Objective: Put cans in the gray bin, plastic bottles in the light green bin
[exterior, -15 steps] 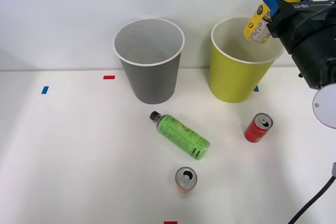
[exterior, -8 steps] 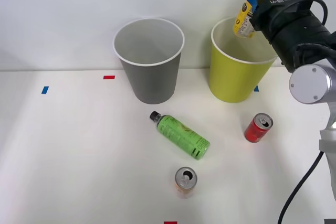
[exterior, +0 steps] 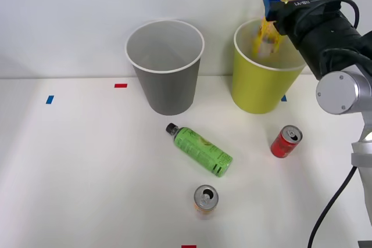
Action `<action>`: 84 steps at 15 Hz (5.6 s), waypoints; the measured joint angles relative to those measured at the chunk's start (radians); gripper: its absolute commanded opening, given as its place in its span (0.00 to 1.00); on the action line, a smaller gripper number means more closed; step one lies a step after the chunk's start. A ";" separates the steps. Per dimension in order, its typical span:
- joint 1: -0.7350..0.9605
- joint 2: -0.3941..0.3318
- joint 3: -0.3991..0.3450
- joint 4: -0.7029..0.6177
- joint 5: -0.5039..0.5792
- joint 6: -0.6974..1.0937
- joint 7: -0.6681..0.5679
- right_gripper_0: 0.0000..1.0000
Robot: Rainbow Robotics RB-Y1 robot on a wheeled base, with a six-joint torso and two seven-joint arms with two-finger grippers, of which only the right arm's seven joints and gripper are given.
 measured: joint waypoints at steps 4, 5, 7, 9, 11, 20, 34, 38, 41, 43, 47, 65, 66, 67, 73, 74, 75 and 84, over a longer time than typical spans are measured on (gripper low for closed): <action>0.005 0.005 0.013 -0.001 0.010 -0.006 0.022 1.00; 0.016 0.005 0.016 -0.001 0.010 -0.027 0.028 1.00; 0.063 0.003 0.032 -0.014 0.012 -0.104 0.044 1.00; 0.148 0.003 0.039 -0.104 0.019 -0.131 0.062 1.00; 0.278 -0.001 0.040 -0.243 0.027 -0.134 0.077 1.00; 0.915 0.007 0.031 -0.608 0.054 -0.334 0.124 1.00; 1.372 0.131 0.116 -0.618 0.064 -0.413 0.138 1.00; 1.367 0.170 0.112 -0.538 0.073 -0.413 0.143 1.00; 1.354 0.181 0.106 -0.503 0.105 -0.413 0.141 1.00; 1.355 0.184 0.111 -0.466 0.153 -0.446 0.133 1.00; 1.362 0.197 0.141 -0.360 0.326 -0.589 -0.017 1.00; 1.410 0.060 0.379 -0.122 0.456 -1.017 0.003 1.00; 1.413 0.056 0.388 -0.122 0.455 -1.028 0.008 1.00; 1.414 0.052 0.396 -0.122 0.453 -1.041 0.010 1.00; 1.414 0.051 0.385 -0.122 0.471 -1.063 0.027 1.00; 1.414 0.051 0.383 -0.122 0.475 -1.063 0.028 1.00; 1.414 0.052 0.382 -0.122 0.476 -1.063 0.028 1.00; 1.414 0.052 0.382 -0.122 0.476 -1.063 0.028 1.00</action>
